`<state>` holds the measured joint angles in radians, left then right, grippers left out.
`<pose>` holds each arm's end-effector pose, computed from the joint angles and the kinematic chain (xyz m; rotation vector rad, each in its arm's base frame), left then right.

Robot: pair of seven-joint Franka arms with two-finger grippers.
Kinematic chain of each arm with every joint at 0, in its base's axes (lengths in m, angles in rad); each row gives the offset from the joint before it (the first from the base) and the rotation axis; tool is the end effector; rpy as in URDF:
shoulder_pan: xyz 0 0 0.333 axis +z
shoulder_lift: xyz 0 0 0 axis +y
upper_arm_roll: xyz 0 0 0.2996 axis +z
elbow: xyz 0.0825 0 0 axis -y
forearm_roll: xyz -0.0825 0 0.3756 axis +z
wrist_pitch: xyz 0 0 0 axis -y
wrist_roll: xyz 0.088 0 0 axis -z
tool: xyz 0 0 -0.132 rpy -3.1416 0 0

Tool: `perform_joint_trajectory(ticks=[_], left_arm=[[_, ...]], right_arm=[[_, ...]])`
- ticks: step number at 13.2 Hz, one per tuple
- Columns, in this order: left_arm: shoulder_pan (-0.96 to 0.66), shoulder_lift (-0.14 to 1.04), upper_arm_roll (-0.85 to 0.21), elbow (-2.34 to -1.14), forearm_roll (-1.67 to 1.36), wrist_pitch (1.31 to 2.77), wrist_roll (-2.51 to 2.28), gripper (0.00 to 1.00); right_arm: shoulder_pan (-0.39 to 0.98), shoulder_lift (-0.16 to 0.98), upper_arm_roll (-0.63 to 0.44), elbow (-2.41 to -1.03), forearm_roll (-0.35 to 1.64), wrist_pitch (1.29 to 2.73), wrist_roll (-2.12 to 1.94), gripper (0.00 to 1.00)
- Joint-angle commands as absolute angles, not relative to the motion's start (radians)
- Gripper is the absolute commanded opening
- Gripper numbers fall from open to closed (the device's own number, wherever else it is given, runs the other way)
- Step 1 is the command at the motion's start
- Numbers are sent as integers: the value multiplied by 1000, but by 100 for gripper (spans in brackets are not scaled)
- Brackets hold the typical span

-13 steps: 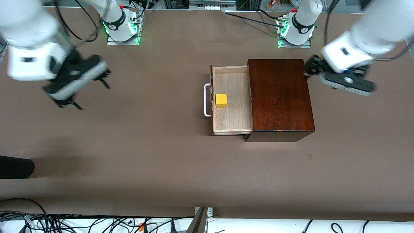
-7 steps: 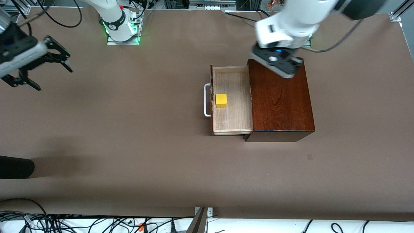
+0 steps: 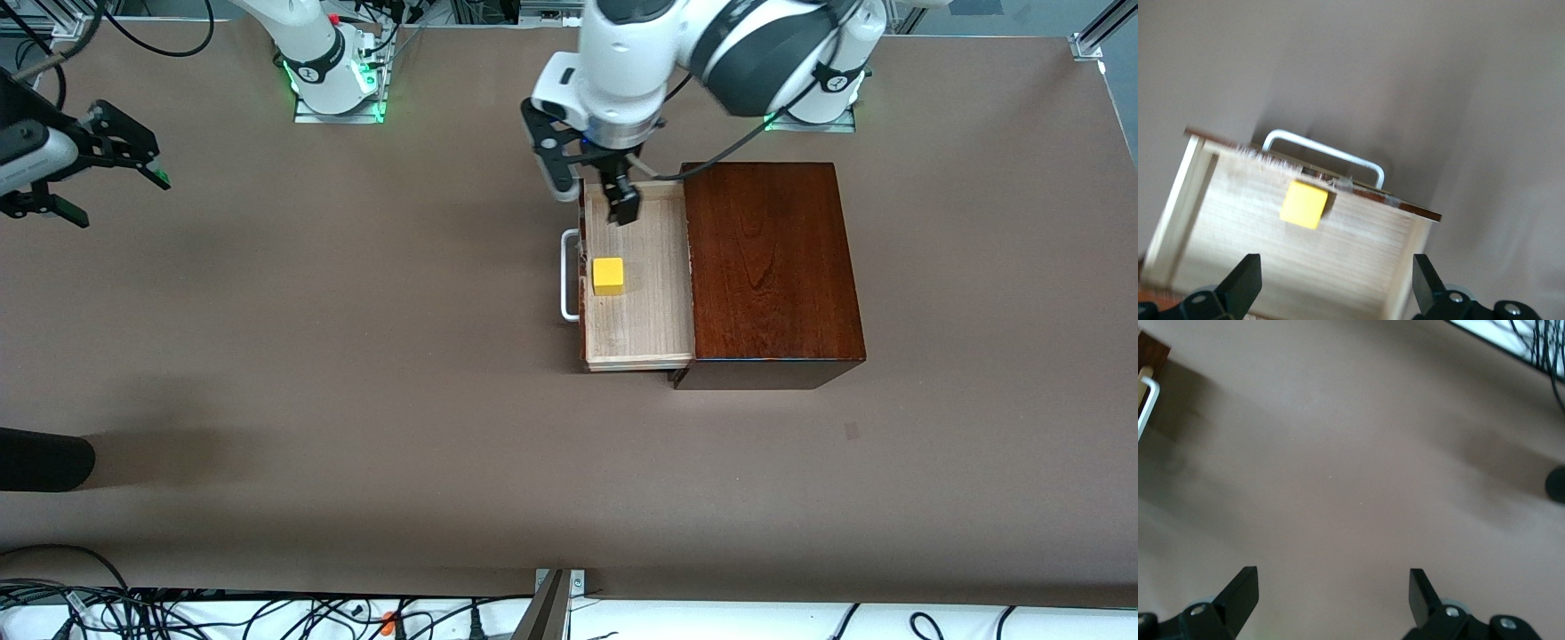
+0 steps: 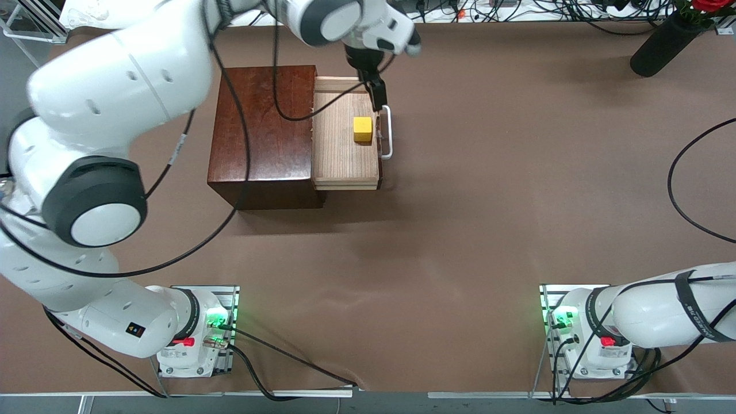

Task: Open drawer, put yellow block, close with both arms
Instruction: 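Withdraw the right gripper while the left gripper moves to the drawer front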

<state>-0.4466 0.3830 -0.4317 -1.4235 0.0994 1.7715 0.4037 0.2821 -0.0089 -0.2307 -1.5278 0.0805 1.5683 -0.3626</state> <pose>0.4536 -0.4703 0.4559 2.4787 -1.8344 -0.0222 0.5439 0.0381 0.6080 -3.0001 -0.6334 -0.0941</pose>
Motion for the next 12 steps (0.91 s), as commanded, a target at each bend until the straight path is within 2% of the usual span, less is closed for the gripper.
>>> perform_joint_trajectory(ticks=[1, 7, 12], left_arm=[[-521, 484, -428, -1371, 213, 1811, 527, 100], [-561, 636, -420, -1373, 321, 1908, 531, 100], [-566, 695, -417, -1374, 408, 1939, 526, 100]], right_arm=[[273, -26, -206, -1555, 78, 1575, -165, 100], [276, -15, -204, -1566, 61, 1589, 102, 100], [293, -15, -189, -1531, -26, 1551, 121, 100]])
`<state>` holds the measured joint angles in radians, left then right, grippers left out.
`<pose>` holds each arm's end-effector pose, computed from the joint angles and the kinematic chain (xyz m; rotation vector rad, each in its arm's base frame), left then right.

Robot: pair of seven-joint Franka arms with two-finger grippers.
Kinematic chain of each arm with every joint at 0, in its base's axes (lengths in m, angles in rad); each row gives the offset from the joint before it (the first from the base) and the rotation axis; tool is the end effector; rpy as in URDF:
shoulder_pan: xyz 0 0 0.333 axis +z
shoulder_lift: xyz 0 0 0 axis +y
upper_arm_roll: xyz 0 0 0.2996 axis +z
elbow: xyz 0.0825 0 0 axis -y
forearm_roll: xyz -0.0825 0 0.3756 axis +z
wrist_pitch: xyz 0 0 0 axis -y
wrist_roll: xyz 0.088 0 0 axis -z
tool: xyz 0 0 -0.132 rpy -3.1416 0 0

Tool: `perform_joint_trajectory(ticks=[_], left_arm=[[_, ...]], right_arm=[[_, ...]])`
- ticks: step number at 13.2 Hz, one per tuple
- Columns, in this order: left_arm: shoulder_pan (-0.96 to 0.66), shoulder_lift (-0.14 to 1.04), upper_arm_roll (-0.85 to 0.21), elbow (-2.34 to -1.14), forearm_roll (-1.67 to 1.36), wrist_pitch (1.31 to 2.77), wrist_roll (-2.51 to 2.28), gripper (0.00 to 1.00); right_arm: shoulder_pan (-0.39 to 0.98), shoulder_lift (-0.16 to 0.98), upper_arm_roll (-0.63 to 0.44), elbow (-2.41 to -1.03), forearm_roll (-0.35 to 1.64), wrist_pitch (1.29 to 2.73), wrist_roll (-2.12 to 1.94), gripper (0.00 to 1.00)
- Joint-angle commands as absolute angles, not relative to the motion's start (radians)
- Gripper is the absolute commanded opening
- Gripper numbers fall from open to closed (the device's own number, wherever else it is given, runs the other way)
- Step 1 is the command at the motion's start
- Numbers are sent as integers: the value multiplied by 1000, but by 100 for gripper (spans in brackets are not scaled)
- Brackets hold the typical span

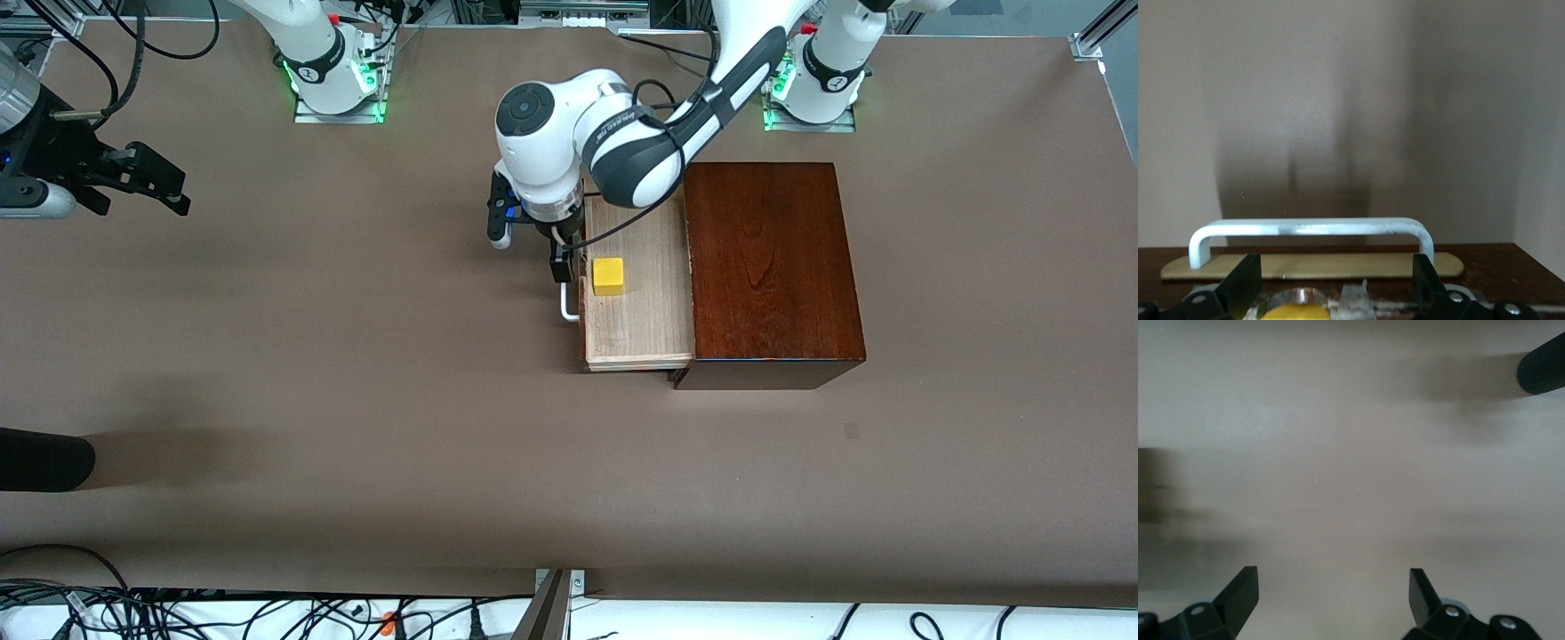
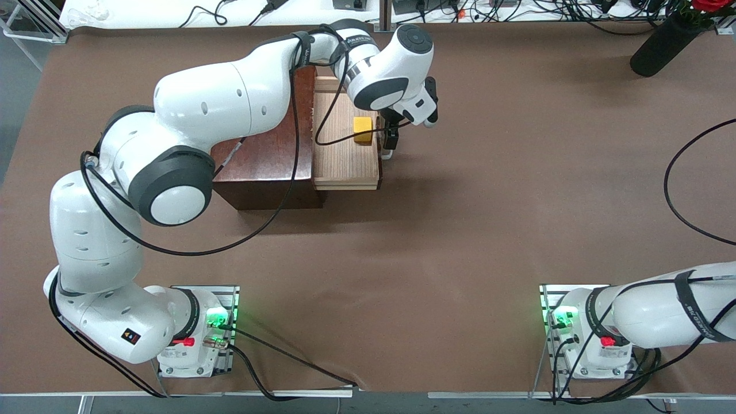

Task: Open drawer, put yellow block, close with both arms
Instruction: 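Push the drawer front into the box with the left gripper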

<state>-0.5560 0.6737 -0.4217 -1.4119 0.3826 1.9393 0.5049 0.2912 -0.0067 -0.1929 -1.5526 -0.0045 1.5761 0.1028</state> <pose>0.4523 -0.5247 0.2880 -2.1519 2.1397 0.0915 0.5434 0.0527 0.5956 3.1410 -0.0072 0.0475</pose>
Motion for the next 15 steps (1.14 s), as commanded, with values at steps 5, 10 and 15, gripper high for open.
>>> perform_joint_trajectory(ticks=[5, 10, 15], left_arm=[[-548, 692, -411, -1374, 417, 1934, 528, 100], [-537, 677, -391, -1378, 437, 1843, 526, 100], [-528, 644, -365, -1385, 445, 1689, 532, 100]], right_arm=[[282, 5, -193, -1516, 6, 1565, 158, 100], [293, 0, -187, -1519, 6, 1548, 147, 100], [293, 2, -187, -1519, 6, 1551, 144, 100]])
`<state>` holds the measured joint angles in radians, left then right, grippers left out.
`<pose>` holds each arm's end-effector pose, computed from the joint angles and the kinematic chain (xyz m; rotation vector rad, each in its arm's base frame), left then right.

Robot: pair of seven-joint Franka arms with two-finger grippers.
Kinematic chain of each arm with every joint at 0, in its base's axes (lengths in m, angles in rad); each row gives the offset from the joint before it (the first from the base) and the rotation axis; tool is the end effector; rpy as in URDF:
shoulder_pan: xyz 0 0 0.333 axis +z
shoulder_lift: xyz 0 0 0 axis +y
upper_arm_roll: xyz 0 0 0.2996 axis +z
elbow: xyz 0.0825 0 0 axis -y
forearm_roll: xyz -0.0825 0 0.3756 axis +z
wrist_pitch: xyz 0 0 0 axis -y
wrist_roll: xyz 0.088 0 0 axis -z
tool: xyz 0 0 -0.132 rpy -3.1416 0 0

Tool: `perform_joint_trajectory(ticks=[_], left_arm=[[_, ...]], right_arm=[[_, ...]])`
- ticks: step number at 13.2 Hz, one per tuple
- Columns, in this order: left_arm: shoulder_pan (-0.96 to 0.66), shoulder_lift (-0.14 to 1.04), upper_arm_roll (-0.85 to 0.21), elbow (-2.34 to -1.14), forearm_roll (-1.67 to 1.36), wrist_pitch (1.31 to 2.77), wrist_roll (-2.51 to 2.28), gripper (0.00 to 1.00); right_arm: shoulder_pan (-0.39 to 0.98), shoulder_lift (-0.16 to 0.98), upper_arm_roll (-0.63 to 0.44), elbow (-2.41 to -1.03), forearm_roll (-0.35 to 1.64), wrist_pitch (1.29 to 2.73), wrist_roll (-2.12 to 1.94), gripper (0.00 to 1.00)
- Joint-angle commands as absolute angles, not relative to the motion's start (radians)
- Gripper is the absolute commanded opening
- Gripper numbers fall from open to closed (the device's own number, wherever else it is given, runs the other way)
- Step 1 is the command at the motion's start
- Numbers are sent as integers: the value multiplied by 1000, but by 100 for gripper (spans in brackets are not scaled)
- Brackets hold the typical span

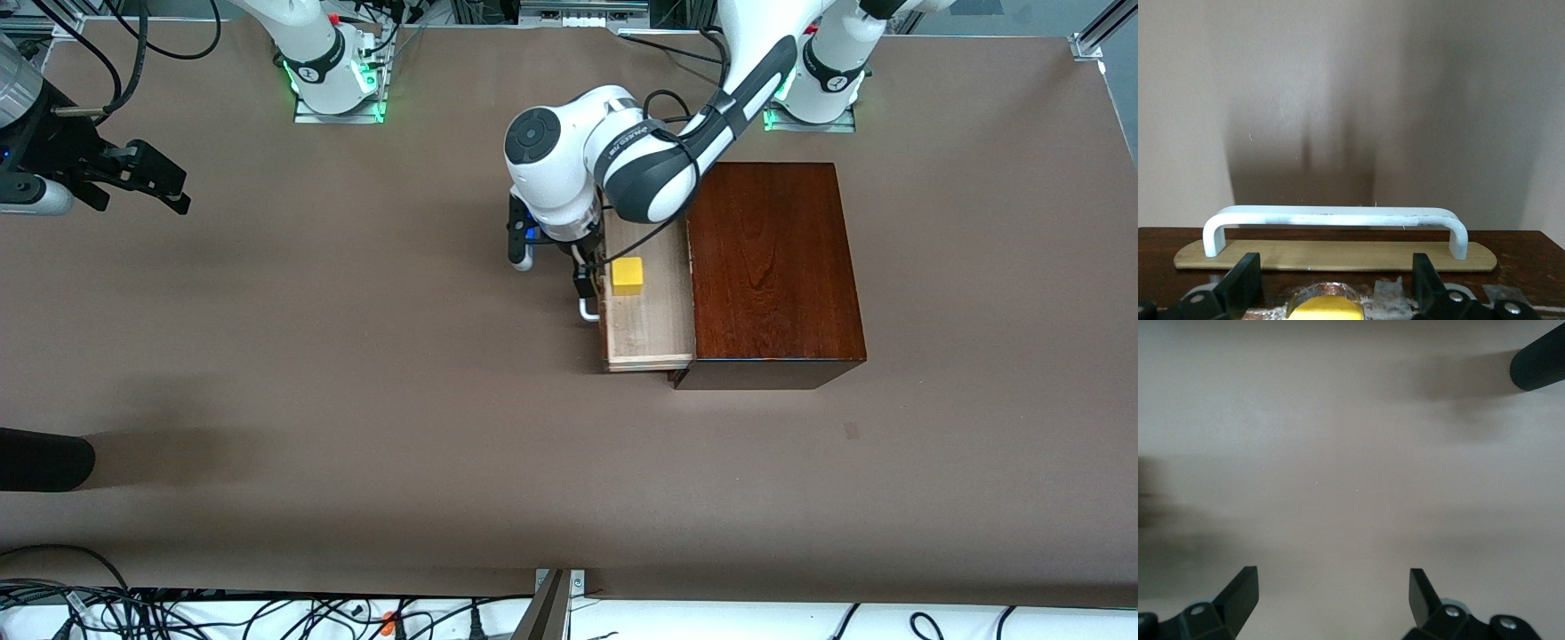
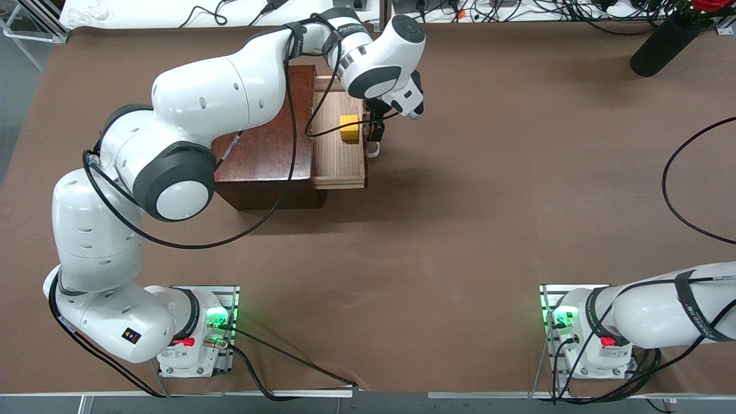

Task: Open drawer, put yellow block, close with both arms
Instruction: 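Push the drawer front into the box with the left gripper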

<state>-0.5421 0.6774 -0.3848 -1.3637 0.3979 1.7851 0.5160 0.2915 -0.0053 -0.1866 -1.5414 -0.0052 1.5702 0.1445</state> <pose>0.4764 -0.4886 0.2916 -2.1490 2.0331 0.2564 0.5430 0.0562 0.5995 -3.1405 0.0624 -0.0538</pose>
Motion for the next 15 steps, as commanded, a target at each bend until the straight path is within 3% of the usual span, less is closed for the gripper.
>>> perform_joint_trajectory(ticks=[1, 10, 15], left_arm=[[-516, 644, -365, -1388, 460, 1675, 532, 100], [-431, 629, -364, -1394, 466, 1500, 534, 100], [-428, 641, -367, -1384, 468, 1500, 516, 100]], right_arm=[[293, 2, -187, -1519, 6, 1551, 144, 100], [295, 2, -187, -1519, 6, 1549, 143, 100], [295, 2, -190, -1519, 6, 1549, 143, 100]])
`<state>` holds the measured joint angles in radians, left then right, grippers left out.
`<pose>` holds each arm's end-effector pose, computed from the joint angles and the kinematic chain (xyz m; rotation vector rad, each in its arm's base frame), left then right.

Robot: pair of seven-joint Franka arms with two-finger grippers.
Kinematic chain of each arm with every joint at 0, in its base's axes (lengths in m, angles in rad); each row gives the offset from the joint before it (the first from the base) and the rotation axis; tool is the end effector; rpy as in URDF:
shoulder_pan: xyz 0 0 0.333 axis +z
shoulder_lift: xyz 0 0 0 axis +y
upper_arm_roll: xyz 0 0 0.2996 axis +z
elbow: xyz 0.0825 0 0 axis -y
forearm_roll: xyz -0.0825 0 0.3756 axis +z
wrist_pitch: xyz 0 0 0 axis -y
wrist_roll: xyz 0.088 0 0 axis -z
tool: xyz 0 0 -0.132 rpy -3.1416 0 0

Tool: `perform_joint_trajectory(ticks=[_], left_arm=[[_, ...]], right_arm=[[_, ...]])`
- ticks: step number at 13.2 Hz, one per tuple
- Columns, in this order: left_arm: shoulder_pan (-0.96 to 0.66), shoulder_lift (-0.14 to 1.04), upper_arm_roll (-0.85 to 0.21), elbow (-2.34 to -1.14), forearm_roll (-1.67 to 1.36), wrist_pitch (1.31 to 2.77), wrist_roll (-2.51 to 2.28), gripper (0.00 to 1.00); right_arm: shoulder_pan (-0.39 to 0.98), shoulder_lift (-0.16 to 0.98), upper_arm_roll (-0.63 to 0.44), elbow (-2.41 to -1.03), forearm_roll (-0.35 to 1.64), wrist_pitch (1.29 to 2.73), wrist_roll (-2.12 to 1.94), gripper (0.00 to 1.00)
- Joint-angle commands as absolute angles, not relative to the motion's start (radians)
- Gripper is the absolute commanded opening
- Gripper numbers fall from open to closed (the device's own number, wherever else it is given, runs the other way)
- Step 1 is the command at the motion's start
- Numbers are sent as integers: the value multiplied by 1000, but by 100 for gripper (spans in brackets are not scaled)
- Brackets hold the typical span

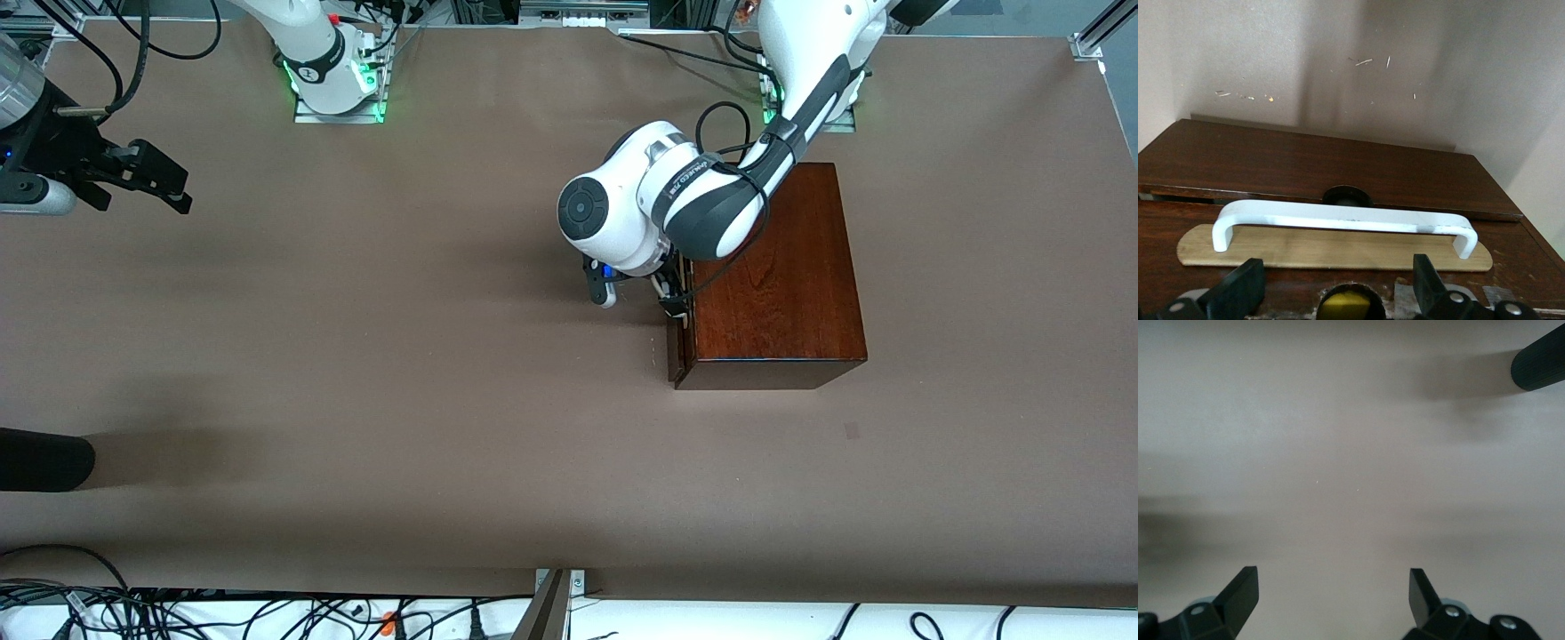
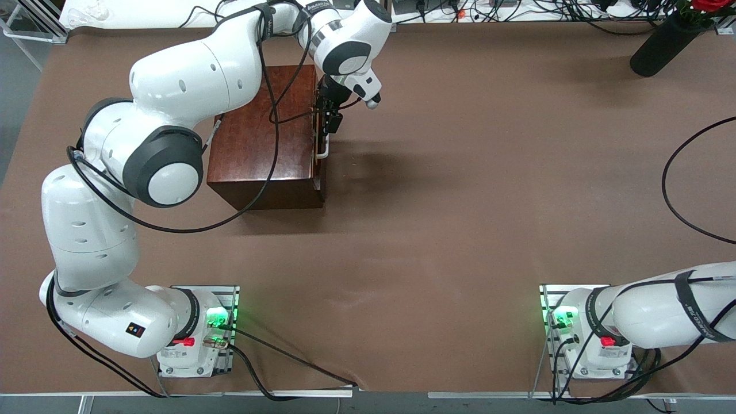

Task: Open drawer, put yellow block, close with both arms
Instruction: 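Push the drawer front into the box with the left gripper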

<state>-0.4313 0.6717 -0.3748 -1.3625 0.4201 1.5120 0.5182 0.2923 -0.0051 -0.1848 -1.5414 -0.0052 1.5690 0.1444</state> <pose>0.5086 -0.3933 0.2849 -2.1820 1.8062 0.6398 0.5427 0.0576 0.5993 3.1405 -0.0581 0.0517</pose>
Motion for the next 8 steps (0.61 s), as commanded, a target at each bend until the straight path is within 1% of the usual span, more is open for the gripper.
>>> perform_joint_trajectory(ticks=[1, 2, 5, 6, 8], left_arm=[[-443, 647, -376, -1372, 451, 1540, 506, 100], [-460, 646, -379, -1353, 451, 1570, 482, 100], [-492, 647, -380, -1241, 392, 1574, 361, 100], [-480, 643, -376, -1192, 332, 1571, 316, 100], [-389, 626, -379, -1116, 218, 1562, 275, 100]], right_arm=[[295, 0, -190, -1519, 6, 1548, 141, 100], [295, 2, -190, -1519, 6, 1548, 141, 100], [295, 2, -192, -1519, 6, 1548, 141, 100], [295, 2, -192, -1519, 6, 1548, 141, 100], [295, 2, -193, -1519, 6, 1548, 141, 100]])
